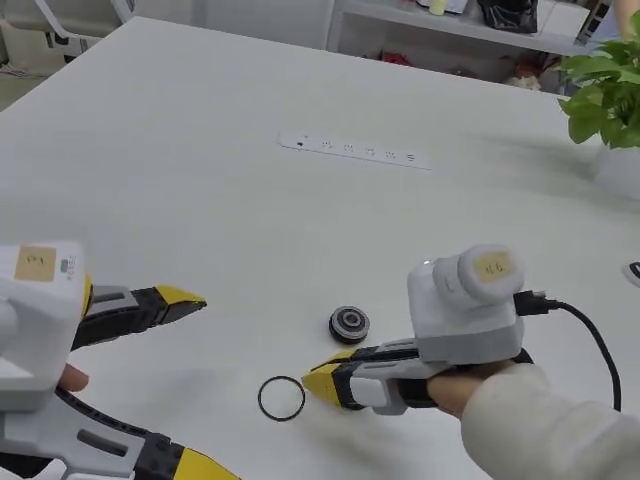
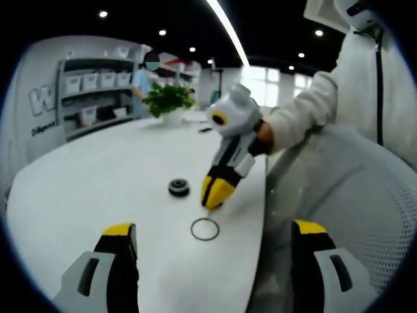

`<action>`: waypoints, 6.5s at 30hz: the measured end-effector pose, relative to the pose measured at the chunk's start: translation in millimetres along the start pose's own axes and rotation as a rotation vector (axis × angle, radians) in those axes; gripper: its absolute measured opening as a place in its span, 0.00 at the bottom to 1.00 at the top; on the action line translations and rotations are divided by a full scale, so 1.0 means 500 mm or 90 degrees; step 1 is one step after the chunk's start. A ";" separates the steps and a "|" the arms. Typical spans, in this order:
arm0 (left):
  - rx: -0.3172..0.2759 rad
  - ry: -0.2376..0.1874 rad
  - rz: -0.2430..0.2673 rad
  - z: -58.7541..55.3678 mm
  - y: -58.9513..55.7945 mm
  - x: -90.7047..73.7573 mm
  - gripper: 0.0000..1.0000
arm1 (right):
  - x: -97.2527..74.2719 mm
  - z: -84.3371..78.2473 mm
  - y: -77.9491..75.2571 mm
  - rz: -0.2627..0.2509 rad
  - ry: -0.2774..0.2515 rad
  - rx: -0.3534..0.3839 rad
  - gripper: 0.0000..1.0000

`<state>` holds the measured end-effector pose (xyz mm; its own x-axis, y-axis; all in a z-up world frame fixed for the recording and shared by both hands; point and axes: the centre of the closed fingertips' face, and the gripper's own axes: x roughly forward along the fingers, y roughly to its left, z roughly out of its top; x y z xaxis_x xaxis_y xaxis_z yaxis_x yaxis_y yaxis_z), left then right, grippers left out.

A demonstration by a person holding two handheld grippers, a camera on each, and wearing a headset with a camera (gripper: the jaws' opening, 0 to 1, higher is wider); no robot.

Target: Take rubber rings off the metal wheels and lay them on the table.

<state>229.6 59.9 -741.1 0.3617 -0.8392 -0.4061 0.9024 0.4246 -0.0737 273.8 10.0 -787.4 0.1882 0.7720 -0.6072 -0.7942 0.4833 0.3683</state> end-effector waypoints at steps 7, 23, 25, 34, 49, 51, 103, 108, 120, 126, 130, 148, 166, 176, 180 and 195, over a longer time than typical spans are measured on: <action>-0.001 0.001 -0.003 0.000 -0.002 0.001 1.00 | -0.024 0.024 -0.009 -0.005 -0.033 0.003 0.05; -0.005 -0.001 0.001 0.001 -0.001 -0.001 1.00 | -0.086 0.076 -0.014 -0.013 -0.093 -0.042 0.08; -0.006 -0.004 0.000 0.004 -0.002 -0.001 1.00 | -0.095 0.080 -0.020 -0.022 -0.094 -0.077 0.08; -0.014 -0.025 -0.005 0.038 -0.001 -0.002 1.00 | -0.122 0.074 -0.048 -0.036 -0.096 -0.115 0.16; 0.053 -0.053 -0.007 0.136 0.022 0.008 0.93 | -0.136 0.039 -0.070 -0.004 -0.091 -0.096 0.26; 0.066 -0.051 -0.005 0.146 0.027 0.012 0.91 | -0.131 0.026 -0.070 0.005 -0.076 -0.096 0.28; 0.159 0.035 -0.076 0.061 0.017 0.239 0.37 | -0.067 -0.078 -0.073 0.027 0.073 -0.191 0.22; 0.142 0.036 -0.074 0.049 0.018 0.247 0.32 | -0.065 -0.078 -0.073 0.027 0.073 -0.196 0.21; 0.128 0.064 -0.082 0.013 0.011 0.258 0.24 | -0.064 -0.077 -0.075 0.023 0.074 -0.203 0.19; 0.125 0.064 -0.087 0.012 0.005 0.260 0.18 | -0.062 -0.078 -0.076 0.022 0.073 -0.212 0.17; 0.121 0.065 -0.093 0.009 0.000 0.260 0.15 | -0.062 -0.079 -0.076 0.023 0.076 -0.216 0.15; 0.112 0.056 -0.088 0.007 0.003 0.262 0.15 | -0.067 -0.082 -0.084 0.012 0.080 -0.217 0.01; 0.116 0.054 -0.082 0.007 0.004 0.261 0.14 | -0.078 -0.074 -0.102 0.003 0.060 -0.007 0.00; 0.116 0.056 -0.081 0.007 0.004 0.261 0.14 | -0.085 -0.065 -0.103 0.024 0.026 0.083 0.00; 0.116 0.057 -0.081 0.007 0.004 0.261 0.14 | -0.086 -0.056 -0.100 0.037 0.007 0.121 0.00; 0.128 0.063 -0.079 0.006 0.004 0.260 0.14 | -0.084 -0.048 -0.084 0.037 0.011 0.101 0.00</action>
<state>279.3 -49.6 -791.2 0.2292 -0.8394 -0.4928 0.9706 0.2357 0.0500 285.3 -52.7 -794.4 0.1333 0.7941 -0.5930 -0.7016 0.4982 0.5095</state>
